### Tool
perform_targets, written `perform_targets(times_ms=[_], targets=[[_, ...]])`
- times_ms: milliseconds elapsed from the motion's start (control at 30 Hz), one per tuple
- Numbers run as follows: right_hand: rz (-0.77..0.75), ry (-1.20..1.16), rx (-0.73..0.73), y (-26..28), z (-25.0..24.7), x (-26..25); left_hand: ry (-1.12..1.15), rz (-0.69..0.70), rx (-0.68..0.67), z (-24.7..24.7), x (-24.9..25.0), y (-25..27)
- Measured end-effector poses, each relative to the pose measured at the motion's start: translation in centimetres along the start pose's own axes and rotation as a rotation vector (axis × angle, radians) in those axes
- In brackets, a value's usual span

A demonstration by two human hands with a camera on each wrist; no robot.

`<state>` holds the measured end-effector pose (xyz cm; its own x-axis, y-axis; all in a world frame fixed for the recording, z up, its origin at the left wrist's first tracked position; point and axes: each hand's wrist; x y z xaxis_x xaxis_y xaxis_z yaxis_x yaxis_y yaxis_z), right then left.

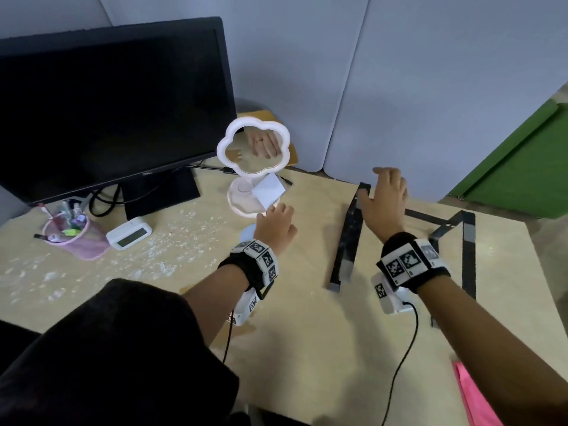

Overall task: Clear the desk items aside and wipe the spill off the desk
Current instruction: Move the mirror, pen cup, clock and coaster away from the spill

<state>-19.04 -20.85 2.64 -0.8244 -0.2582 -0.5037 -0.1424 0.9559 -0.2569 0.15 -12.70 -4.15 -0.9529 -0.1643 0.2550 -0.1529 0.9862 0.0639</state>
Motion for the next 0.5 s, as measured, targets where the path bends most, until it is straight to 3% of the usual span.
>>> perform_targets(times_ms=[200, 500], targets=[[-0.229, -0.100, -0.115, -3.4, 3.7, -11.0, -0.026, -0.163, 0.001, -3.1, -7.9, 0.7], [-0.183, -0.060, -0.219, -7.7, 7.4, -17.5, 0.242, -0.253, 0.175, -8.4, -12.2, -1.1]])
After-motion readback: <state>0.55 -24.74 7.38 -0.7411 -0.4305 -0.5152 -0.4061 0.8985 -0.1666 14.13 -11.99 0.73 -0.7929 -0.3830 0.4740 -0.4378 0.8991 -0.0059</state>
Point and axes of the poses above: each hand's wrist, its own y-axis away from the middle knuckle, its own z-axis out of the palm, x = y × z, and after that the axes turned 1 degree about x, right-handed
